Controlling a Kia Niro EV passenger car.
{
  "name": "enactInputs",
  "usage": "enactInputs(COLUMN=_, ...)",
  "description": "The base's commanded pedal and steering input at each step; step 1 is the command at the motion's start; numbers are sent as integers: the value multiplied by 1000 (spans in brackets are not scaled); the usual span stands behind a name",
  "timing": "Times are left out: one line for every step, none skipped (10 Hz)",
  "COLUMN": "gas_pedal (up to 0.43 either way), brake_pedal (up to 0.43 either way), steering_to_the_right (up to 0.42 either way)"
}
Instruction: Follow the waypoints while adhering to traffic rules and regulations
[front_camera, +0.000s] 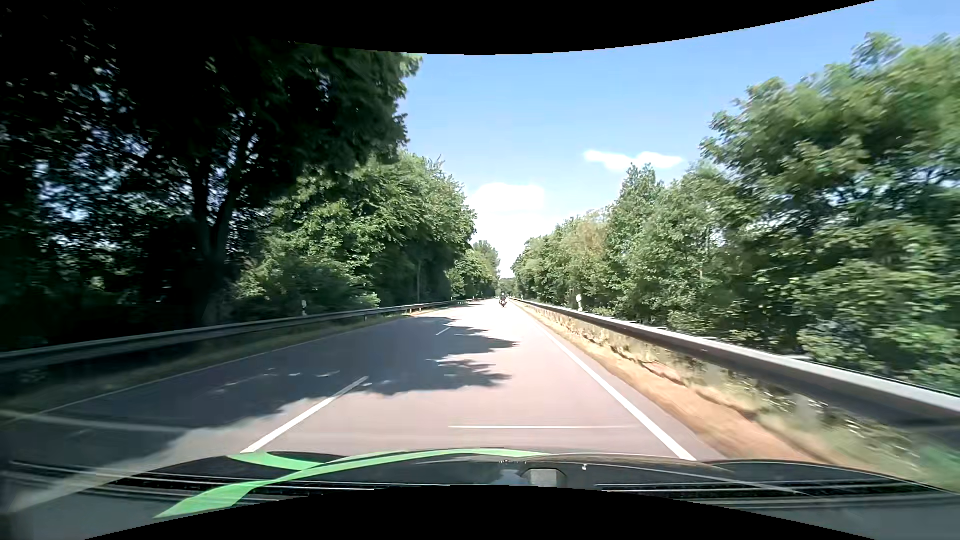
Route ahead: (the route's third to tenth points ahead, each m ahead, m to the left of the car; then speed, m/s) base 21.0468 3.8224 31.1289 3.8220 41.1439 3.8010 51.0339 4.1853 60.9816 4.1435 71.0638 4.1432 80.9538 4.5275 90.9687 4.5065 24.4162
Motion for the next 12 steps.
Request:
enactInputs(gas_pedal=299, brake_pedal=0, steering_to_the_right=-4)
enactInputs(gas_pedal=311, brake_pedal=0, steering_to_the_right=-4)
enactInputs(gas_pedal=311, brake_pedal=0, steering_to_the_right=-4)
enactInputs(gas_pedal=299, brake_pedal=0, steering_to_the_right=-4)
enactInputs(gas_pedal=248, brake_pedal=0, steering_to_the_right=-4)
enactInputs(gas_pedal=248, brake_pedal=0, steering_to_the_right=-4)
enactInputs(gas_pedal=248, brake_pedal=0, steering_to_the_right=-4)
enactInputs(gas_pedal=248, brake_pedal=0, steering_to_the_right=-4)
enactInputs(gas_pedal=248, brake_pedal=0, steering_to_the_right=-4)
enactInputs(gas_pedal=260, brake_pedal=0, steering_to_the_right=-4)
enactInputs(gas_pedal=268, brake_pedal=0, steering_to_the_right=-4)
enactInputs(gas_pedal=280, brake_pedal=0, steering_to_the_right=-4)
